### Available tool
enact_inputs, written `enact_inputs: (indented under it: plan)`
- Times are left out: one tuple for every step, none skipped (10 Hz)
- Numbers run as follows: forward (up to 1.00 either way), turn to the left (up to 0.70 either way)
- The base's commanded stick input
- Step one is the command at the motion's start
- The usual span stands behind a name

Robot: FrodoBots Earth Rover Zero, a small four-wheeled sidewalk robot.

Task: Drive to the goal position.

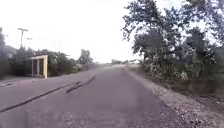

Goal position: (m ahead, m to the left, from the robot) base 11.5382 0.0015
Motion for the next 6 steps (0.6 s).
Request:
enact_inputs:
  plan:
    - [1.00, 0.00]
    - [1.00, 0.00]
    - [1.00, 0.00]
    - [1.00, 0.00]
    - [1.00, -0.02]
    - [1.00, -0.18]
